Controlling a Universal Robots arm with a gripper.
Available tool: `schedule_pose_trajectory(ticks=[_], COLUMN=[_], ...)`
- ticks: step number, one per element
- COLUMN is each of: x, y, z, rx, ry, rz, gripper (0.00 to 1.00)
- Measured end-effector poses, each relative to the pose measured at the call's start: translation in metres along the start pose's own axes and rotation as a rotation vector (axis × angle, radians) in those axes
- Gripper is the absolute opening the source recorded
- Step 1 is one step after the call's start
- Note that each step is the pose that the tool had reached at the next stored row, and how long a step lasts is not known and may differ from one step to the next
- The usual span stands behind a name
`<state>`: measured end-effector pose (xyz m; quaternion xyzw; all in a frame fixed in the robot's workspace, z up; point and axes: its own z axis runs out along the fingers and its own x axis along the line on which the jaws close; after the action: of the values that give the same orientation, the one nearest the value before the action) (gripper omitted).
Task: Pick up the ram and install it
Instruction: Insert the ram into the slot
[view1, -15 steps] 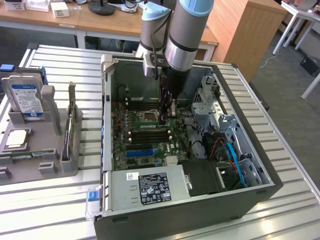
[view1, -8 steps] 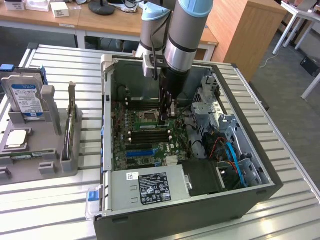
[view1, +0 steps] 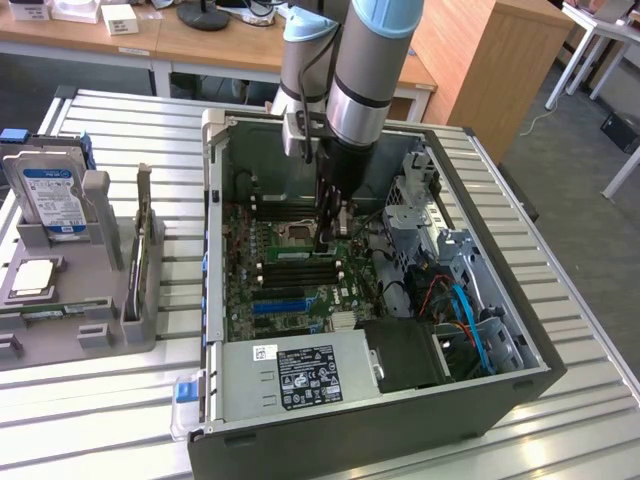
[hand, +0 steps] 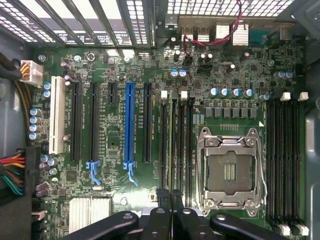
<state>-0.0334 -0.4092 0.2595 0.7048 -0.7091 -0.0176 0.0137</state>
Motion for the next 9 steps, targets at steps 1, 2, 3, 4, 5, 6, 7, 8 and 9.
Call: schedule_pose_trajectory(ticks=[1,2,3,4,5,6,7,8,9], x=[0.0000,0.0000,0.0000,0.0000,0.0001,0.0001,0.0001,0.0001,0.0001], y=[0.0000,-0.0001,-0.0001,-0.0001,-0.0001,-0.0001,-0.0001,-0.0001,-0.0001], z=[0.0007,0.0014,0.0021,0.0028,0.0033,0.0032,0.0032,0.0032,0.0033], rx=[0.0000,0.0000,0.0000,0.0000,0.0000,0.0000,-0.0001,-0.0001,0.0000], ry=[0.0000,0.0001,0.0000,0.0001,0.0000,0.0002,0.0002,0.0002,0.0001], rz=[0.000,0.000,0.000,0.000,0.000,0.000,0.000,0.000,0.000], gripper=[0.12,0.12,0.12,0.12,0.12,0.12,0.12,0.12,0.12])
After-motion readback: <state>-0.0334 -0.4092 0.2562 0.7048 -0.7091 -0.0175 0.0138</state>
